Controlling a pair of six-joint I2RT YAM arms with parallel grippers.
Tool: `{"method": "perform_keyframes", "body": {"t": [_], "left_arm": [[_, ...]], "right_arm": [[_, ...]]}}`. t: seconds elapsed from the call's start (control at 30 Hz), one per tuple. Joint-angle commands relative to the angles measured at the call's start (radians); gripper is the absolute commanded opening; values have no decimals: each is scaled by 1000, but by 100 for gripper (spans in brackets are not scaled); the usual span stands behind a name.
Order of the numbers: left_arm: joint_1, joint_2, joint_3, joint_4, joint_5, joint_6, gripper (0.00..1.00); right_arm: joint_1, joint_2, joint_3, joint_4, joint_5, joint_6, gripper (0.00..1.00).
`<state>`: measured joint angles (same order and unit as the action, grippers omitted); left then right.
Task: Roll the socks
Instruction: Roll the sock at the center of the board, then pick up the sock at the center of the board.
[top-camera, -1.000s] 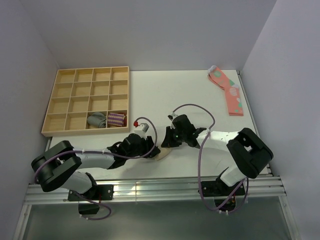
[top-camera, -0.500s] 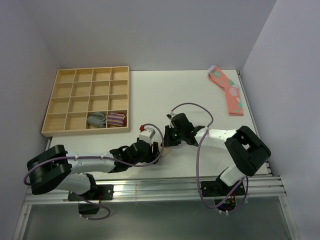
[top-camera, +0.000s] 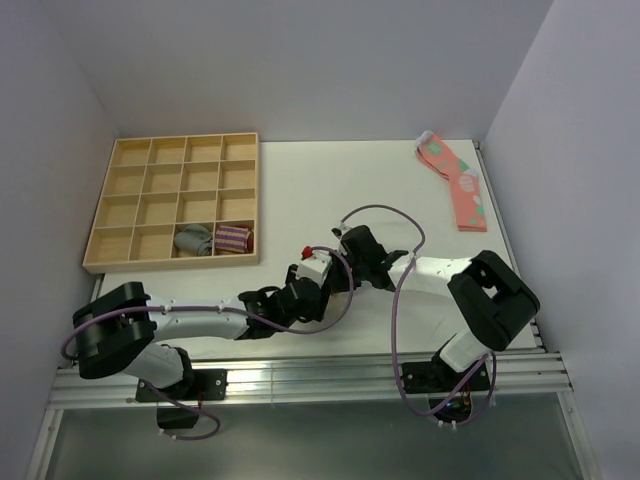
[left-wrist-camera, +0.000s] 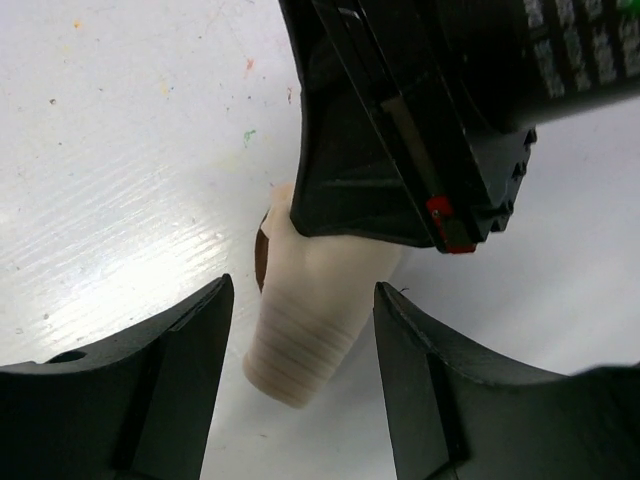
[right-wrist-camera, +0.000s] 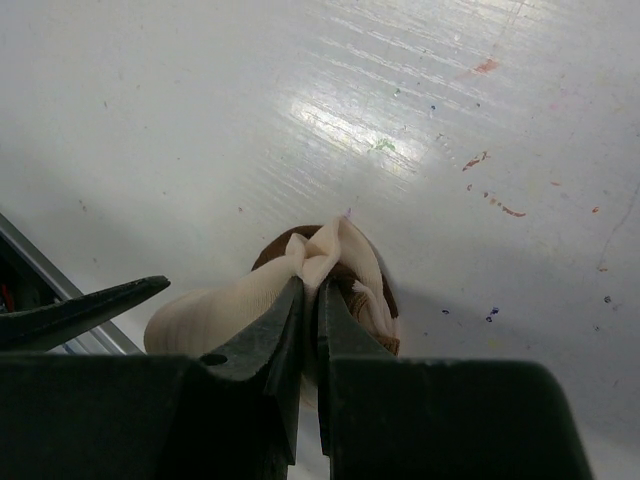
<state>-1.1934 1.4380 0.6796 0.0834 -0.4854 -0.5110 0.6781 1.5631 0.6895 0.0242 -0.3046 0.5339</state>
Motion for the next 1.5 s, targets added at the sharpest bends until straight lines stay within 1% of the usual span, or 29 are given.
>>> {"method": "perform_keyframes", "body": {"t": [0.0,0.23,0.4,0.6,0.8,0.9,1.0,1.03,1.1,1.13,1.2,1.23,1.3,1.33,1.4,1.43,1.47], "left_arm": [[-17,16,35,-11,-19,86,63],[-51,39,40,13,16,175,62],[-64,110,72,-13,19,209,61],[-66,154,83,-30,-8,226,61],[-67,191,87,-36,-2,236,59],[-67,214,87,-36,14,241,57],[-69,248,101,-50,19,244,54],[-69,262,115,-56,22,244,51],[-68,272,118,-57,34,244,48],[-69,277,120,-57,39,244,43],[-69,297,121,-60,45,239,38],[-69,311,124,-60,47,239,32],[-69,321,130,-66,51,233,25],[-69,328,133,-65,53,232,15],[-69,325,130,-59,68,229,7],[-69,318,126,-54,71,223,1],[-69,314,123,-51,74,220,0]], "right_arm": [[8,66,-13,-118,101,-57,1],[9,80,-8,-118,98,-57,1],[9,92,-4,-122,90,-58,1],[9,106,4,-125,75,-64,1],[9,112,7,-127,71,-65,1],[9,117,10,-129,65,-68,1],[9,118,10,-122,53,-69,1],[9,118,8,-121,48,-68,1],[8,115,8,-119,36,-69,1],[8,112,8,-118,36,-69,1],[8,110,5,-115,27,-71,1],[8,104,4,-113,24,-69,1],[9,100,1,-109,19,-63,2],[8,89,-1,-107,16,-60,5],[8,72,-8,-109,19,-48,12],[8,49,-10,-113,22,-43,20],[8,35,-13,-119,24,-40,24]]}}
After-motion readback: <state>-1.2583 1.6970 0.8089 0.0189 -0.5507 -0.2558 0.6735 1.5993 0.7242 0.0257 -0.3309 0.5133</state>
